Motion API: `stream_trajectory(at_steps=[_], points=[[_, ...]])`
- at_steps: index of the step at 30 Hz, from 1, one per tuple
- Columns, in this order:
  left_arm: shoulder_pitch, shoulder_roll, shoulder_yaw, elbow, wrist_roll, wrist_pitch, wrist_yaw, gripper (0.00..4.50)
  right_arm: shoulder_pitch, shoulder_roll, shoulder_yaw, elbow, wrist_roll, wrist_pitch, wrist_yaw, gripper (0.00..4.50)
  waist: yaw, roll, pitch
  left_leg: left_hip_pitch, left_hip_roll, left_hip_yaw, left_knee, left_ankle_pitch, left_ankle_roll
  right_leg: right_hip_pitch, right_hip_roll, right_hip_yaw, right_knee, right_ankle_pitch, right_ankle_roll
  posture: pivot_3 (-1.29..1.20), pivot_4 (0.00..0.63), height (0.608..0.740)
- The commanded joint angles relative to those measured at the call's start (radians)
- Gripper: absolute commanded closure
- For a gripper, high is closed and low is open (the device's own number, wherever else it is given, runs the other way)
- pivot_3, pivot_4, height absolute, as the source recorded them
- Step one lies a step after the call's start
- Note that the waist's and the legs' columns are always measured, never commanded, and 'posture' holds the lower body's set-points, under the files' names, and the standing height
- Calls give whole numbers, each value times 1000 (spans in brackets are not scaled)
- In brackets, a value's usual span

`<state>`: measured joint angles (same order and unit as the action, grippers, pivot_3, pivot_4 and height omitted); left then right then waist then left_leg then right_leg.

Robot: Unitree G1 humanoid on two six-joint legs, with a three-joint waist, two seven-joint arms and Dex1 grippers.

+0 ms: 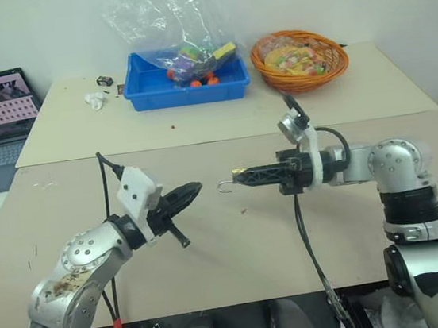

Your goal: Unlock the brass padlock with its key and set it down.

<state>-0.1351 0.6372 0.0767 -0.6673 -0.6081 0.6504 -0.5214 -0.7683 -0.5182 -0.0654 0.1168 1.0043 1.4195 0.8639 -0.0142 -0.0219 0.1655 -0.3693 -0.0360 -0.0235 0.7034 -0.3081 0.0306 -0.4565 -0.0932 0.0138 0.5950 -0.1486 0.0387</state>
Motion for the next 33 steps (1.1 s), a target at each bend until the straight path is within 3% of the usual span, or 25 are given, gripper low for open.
stream_trajectory(at_steps=[1, 4, 9, 18, 19, 29, 33], points=[[25, 50, 13, -44, 59, -98, -70, 4449, -24, -38, 56, 88, -58, 5, 42, 4248, -2, 0, 0, 0, 0, 0, 0, 0, 0, 0, 0, 0, 0, 0, 0, 0, 150, 728], [41, 108, -33, -80, 121, -205, -176, 4449, -10, -46, 182, 169, -163, -56, 84, 4248, -2, 0, 0, 0, 0, 1, 0, 0, 0, 0, 0, 0, 0, 0, 0, 0, 150, 728], [32, 130, -62, -77, 141, -259, -243, 4449, -24, -43, 276, 277, -270, -144, 171, 4248, 0, 0, 0, 0, 0, 1, 0, 0, 0, 0, 0, 0, -1, 0, 0, 0, 150, 728], [57, 143, -41, -82, 112, -188, -256, 4449, -42, -39, 317, 383, -402, -261, 277, 4248, -1, 0, 0, 0, 0, 1, 1, 0, 0, 1, 0, 0, 0, 0, 0, 0, 150, 728], [59, 145, -39, -82, 108, -179, -256, 4500, -42, -38, 317, 388, -413, -268, 279, 3371, -1, 0, 0, 1, 0, 1, 1, 0, 0, 1, 0, 0, 0, 0, 0, 0, 150, 728], [49, 141, -38, -77, 97, -131, -237, 4500, -26, -43, 275, 376, -462, -320, 276, 75, 1, 0, 0, 1, 0, 0, 1, 0, 0, 1, 0, 0, -1, 0, 0, 0, 150, 728], [42, 137, -42, -69, 97, -127, -238, 4500, -4, -90, 263, 334, -487, -379, 297, 75, 3, 0, 0, 2, 0, 0, 1, 0, 0, 2, -1, 0, -1, 0, 0, 0, 150, 728]])
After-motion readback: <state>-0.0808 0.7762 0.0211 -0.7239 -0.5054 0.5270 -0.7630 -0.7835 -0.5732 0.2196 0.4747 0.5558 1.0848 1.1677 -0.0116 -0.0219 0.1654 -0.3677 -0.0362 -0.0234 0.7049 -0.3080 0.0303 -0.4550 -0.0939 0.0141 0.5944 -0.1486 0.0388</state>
